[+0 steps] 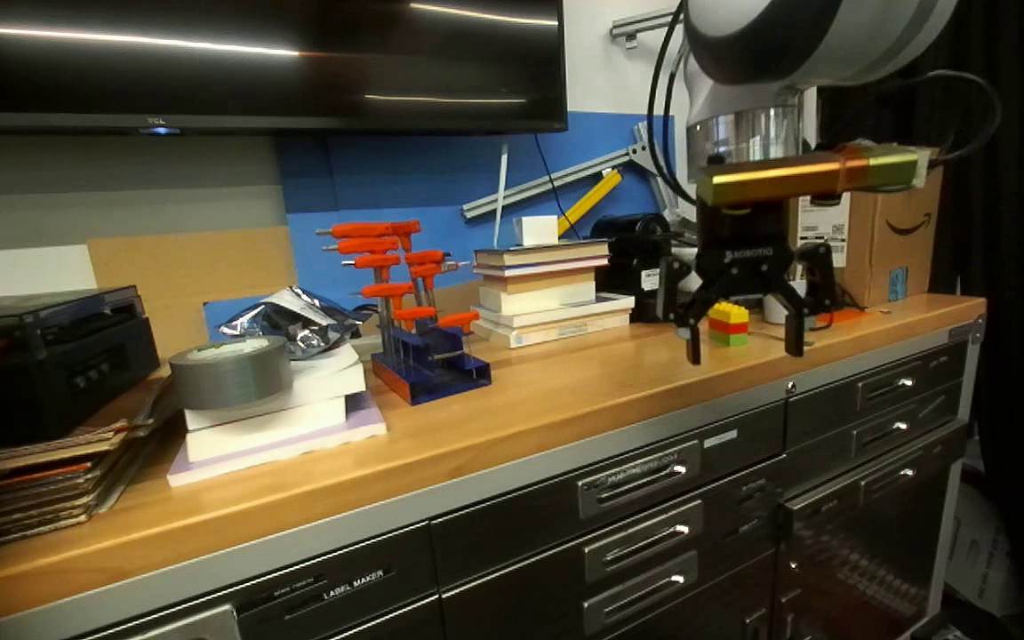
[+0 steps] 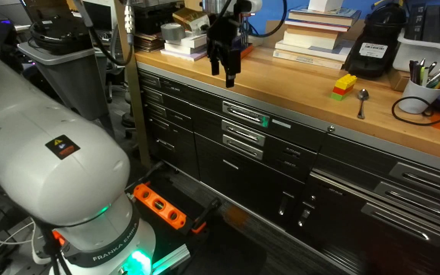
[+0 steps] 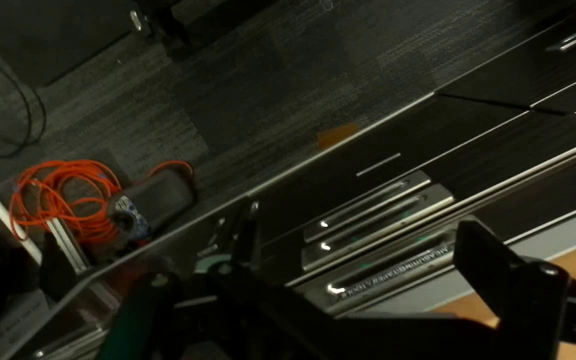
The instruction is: Put the three black objects in the open drawer and close it
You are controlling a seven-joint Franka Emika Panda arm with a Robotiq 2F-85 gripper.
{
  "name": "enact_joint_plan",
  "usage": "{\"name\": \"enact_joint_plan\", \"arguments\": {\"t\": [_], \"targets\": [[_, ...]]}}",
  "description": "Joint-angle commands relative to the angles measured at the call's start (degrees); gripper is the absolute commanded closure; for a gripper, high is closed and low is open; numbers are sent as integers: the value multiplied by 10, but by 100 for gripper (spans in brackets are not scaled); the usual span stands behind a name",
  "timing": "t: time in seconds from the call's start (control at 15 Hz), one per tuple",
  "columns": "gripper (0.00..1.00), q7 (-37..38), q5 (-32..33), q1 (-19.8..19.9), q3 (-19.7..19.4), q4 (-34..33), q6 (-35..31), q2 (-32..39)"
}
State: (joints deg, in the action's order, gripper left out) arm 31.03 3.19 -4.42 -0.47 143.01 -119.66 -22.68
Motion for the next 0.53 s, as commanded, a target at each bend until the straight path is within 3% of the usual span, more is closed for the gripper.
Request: {"name": "enact_joint_plan", "arguments": {"t": [0.0, 0.27, 0.47], "targets": [[0, -130, -32, 16, -3, -8, 12, -70], [0, -246, -72, 11, -23, -32, 63, -112], [0, -267, -86, 17, -21, -52, 145, -129]]}}
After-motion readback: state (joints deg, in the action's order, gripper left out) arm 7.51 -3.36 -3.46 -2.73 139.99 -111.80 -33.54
